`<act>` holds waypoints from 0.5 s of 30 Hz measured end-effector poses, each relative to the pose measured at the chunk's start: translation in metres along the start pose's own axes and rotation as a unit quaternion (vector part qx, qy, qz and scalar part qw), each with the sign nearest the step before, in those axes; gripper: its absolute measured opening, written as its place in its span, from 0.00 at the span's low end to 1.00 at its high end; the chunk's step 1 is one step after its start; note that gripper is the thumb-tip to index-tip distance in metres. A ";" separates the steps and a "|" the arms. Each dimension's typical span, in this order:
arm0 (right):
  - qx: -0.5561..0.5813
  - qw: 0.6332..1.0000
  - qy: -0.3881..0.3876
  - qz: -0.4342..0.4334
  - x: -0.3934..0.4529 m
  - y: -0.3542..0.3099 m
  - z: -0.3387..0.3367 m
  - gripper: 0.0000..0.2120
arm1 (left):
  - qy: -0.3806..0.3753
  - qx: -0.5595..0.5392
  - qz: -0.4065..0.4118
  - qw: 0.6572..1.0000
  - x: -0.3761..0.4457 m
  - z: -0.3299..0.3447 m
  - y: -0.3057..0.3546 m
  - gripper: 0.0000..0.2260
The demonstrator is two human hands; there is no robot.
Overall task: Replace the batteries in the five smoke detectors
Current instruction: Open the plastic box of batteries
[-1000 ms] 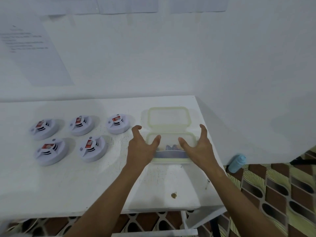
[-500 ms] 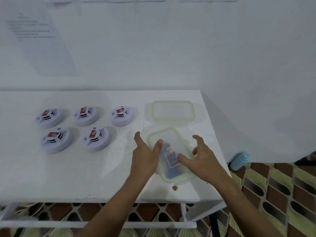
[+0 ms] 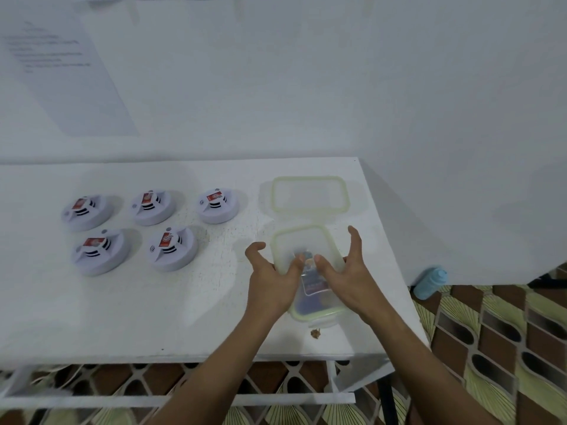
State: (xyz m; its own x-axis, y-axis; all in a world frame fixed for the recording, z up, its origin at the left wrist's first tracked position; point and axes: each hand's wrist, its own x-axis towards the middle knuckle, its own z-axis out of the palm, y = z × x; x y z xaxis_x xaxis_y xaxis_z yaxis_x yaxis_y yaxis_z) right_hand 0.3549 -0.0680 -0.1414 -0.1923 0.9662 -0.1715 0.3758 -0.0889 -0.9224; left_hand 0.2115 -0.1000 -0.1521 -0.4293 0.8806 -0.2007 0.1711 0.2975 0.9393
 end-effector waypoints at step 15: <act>0.000 0.996 0.087 -0.026 -0.001 -0.006 0.008 0.36 | 0.065 0.009 0.039 0.997 0.002 -0.006 0.001 0.30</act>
State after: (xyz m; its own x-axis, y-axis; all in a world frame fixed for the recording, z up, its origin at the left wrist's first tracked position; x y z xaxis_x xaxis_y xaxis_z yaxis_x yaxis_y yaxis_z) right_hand 0.3452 -0.0703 -0.1385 -0.0524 0.9968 -0.0606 0.3695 -0.0370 -0.9285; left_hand 0.2056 -0.1002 -0.1497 -0.5251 0.8464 -0.0881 0.2241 0.2374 0.9452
